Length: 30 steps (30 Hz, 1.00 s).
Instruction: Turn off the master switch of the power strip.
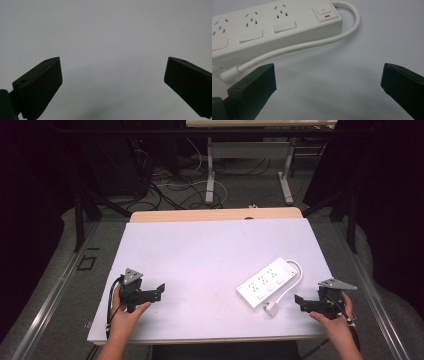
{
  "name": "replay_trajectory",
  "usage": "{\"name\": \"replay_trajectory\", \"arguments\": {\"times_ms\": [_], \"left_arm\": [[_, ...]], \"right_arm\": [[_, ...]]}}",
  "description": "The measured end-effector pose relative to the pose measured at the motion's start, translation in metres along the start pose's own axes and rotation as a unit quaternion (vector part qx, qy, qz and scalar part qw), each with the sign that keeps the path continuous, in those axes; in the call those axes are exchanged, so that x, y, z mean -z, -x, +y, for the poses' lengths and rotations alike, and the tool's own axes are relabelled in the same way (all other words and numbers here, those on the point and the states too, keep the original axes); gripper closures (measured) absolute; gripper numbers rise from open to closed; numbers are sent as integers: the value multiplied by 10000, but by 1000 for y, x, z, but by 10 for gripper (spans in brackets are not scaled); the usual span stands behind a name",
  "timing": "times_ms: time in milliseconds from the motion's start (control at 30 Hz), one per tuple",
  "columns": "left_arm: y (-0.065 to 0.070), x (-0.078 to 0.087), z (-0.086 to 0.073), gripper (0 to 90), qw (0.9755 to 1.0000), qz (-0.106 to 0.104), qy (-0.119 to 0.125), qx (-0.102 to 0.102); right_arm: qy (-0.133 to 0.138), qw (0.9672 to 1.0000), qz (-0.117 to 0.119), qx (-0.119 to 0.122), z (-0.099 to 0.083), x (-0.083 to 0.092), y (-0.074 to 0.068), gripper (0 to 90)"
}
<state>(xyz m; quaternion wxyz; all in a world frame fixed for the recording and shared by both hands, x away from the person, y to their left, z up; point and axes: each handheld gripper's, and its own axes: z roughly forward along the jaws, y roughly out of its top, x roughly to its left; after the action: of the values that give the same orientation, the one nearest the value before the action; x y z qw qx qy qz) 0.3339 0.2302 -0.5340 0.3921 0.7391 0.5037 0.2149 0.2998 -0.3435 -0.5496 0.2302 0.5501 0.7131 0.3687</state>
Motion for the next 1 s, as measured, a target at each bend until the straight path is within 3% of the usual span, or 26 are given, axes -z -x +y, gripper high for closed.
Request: {"name": "replay_trajectory", "arguments": {"times_ms": [1000], "left_arm": [[-1,1,0,18,10000,15,-11,3]], "right_arm": [[-101,9999,6,91,-4,-5,-5,0]]}}
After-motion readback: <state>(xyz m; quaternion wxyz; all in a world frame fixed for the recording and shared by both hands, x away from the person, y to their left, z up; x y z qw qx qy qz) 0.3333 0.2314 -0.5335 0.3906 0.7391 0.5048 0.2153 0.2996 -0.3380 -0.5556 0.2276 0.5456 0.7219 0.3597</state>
